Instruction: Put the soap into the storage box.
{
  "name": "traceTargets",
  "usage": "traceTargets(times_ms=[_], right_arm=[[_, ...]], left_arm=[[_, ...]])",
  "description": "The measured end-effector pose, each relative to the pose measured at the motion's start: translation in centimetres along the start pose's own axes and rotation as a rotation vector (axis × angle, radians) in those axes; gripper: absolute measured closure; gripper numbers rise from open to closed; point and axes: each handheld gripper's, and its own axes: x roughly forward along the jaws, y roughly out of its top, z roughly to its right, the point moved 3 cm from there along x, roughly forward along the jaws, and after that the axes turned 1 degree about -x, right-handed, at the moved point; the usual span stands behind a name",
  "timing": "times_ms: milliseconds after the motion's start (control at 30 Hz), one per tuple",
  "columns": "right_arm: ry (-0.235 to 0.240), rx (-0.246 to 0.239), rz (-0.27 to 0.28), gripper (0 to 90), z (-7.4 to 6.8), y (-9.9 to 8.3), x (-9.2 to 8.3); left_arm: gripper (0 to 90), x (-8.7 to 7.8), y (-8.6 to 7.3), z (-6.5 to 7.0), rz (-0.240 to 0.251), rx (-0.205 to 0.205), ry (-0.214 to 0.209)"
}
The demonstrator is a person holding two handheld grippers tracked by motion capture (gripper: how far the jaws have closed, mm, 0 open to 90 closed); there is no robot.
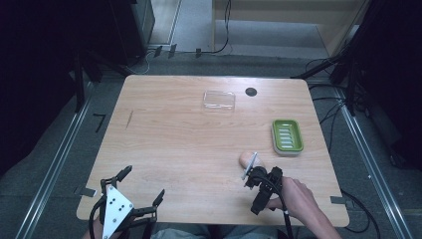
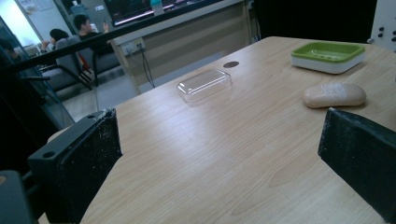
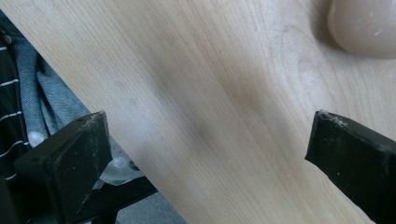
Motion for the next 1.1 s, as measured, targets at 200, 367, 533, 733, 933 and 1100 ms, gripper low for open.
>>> traceTargets(times_ms=[200,367,533,733,933,1100], right_arm=[[-0.001,0.015,0.007,0.0,0.4,0.4,-0.3],[-0.004,0.022,0.015,0.0,1.0,0.5,-0.6],[-0.005,0.047,0.029,0.0,1.6,0.5,-0.9],[-0.002,0.066,0.038,0.0,2.4,0.7,-1.1],[0.004,0.084,0.04,0.0,3.0,0.9,-1.2],[0.005,0.101,0.038,0.0,3.8,1.3,-1.2]], left_arm=[[0.0,0.0,0.0,0.0,0.001,-0.002,0.001],[0.0,0.0,0.0,0.0,0.001,-0.002,0.002],[0.0,0.0,0.0,0.0,-0.001,0.0,0.0],[0.0,0.0,0.0,0.0,0.0,0.0,0.0],[0.0,0.0,0.0,0.0,-0.001,-0.001,0.002],[0.0,0.0,0.0,0.0,0.0,-0.002,0.002]])
